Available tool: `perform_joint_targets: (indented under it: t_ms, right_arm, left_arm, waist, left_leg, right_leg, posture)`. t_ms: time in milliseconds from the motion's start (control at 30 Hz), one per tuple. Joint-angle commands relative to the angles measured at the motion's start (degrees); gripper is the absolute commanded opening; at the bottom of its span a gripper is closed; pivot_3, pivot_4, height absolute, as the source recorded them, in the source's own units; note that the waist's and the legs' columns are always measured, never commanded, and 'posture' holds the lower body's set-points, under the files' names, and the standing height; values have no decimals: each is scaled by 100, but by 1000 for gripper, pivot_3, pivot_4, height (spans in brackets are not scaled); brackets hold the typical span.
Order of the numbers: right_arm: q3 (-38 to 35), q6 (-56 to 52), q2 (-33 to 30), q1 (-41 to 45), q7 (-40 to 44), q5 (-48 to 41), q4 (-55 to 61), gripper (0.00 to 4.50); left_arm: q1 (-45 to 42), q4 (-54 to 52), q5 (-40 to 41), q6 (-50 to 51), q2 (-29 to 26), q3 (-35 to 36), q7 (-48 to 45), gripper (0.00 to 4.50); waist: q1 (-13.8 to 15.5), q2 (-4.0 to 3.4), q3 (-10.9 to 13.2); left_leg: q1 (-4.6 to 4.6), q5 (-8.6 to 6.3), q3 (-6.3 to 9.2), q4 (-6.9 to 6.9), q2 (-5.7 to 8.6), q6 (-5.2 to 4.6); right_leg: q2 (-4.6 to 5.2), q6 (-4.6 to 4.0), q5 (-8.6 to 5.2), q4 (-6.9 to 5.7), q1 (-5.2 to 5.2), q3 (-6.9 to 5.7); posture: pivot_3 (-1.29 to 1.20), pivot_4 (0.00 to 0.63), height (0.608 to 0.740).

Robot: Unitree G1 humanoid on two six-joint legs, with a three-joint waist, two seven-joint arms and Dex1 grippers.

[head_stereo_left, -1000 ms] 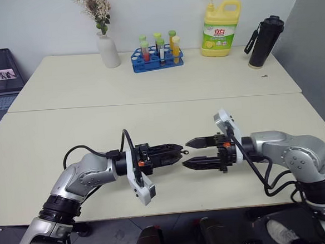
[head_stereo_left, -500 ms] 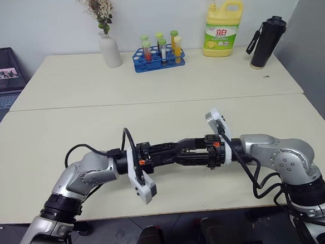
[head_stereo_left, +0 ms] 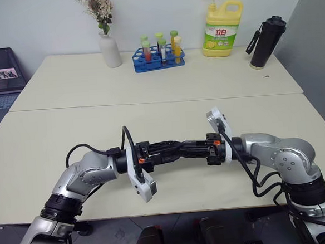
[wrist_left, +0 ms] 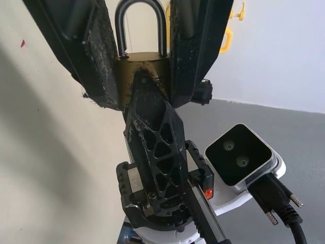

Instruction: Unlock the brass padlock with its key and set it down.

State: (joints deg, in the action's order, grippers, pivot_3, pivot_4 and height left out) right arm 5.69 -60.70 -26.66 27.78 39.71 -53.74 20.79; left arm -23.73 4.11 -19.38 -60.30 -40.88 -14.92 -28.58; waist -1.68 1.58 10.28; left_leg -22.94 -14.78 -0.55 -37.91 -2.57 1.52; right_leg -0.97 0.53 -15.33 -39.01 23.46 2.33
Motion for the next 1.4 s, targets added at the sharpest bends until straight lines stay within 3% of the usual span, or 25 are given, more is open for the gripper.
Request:
perform_joint_targets:
  t_ms: [33,200,367,500,600,833,1067,1400]
  right_arm:
    - [-58,62,35,139,217,-138,81,195]
    - [-57,83,34,163,275,-69,41,195]
    - [-14,300,-122,199,427,269,-128,195]
    - [-19,567,-277,289,636,627,-512,195]
    - [69,888,-396,362,851,986,-770,195]
    - [167,1414,-552,339,1311,1421,-788,195]
    - [21,1634,-383,362,1364,1352,-578,195]
    - [-131,1575,-231,349,1233,1198,-342,195]
  left_arm:
    - [7,-199,610,2,-62,-187,-144,1332]
    - [-4,-282,1078,93,-196,-281,-430,2932]
    - [301,-764,1781,972,-525,-341,-980,4414]
    - [589,-1575,2613,1945,-765,-363,-1447,4500]
    - [786,-2331,3479,3226,-826,-221,-1570,4500]
    - [233,-2878,5372,6308,-782,555,-1308,2304]
    - [74,-2079,5499,7231,-524,870,-1929,38]
    - [242,-1834,5187,7505,-2,794,-2477,0]
  waist:
    - [-1,0,0]
    - [-1,0,0]
    - [-6,0,0]
    - [-10,0,0]
    - [-9,0,1]
    - [-8,1,1]
    - [-19,0,2]
    - [-1,0,2]
  left_leg:
    - [0,0,0,0,0,0]
    - [0,0,1,0,0,0]
    - [0,0,0,0,-1,0]
    - [1,0,-1,0,0,0]
    - [0,0,-1,-2,0,0]
    - [0,0,9,-4,-2,0]
    - [2,0,6,-2,-3,0]
    - [0,0,8,-3,0,1]
  right_leg:
    - [0,0,0,0,0,0]
    - [0,0,0,0,0,0]
    - [-1,0,0,0,0,1]
    - [-1,0,-1,1,0,1]
    - [-2,1,-1,1,0,2]
    - [-22,2,-2,-1,0,-3]
    - [-40,1,-2,2,0,2]
    - [-38,-1,-3,1,1,4]
  posture:
    - [0,150,740]
    - [0,150,740]
    - [0,150,740]
    - [0,150,740]
    - [0,150,740]
    - [0,150,740]
    - [0,150,740]
    - [0,150,740]
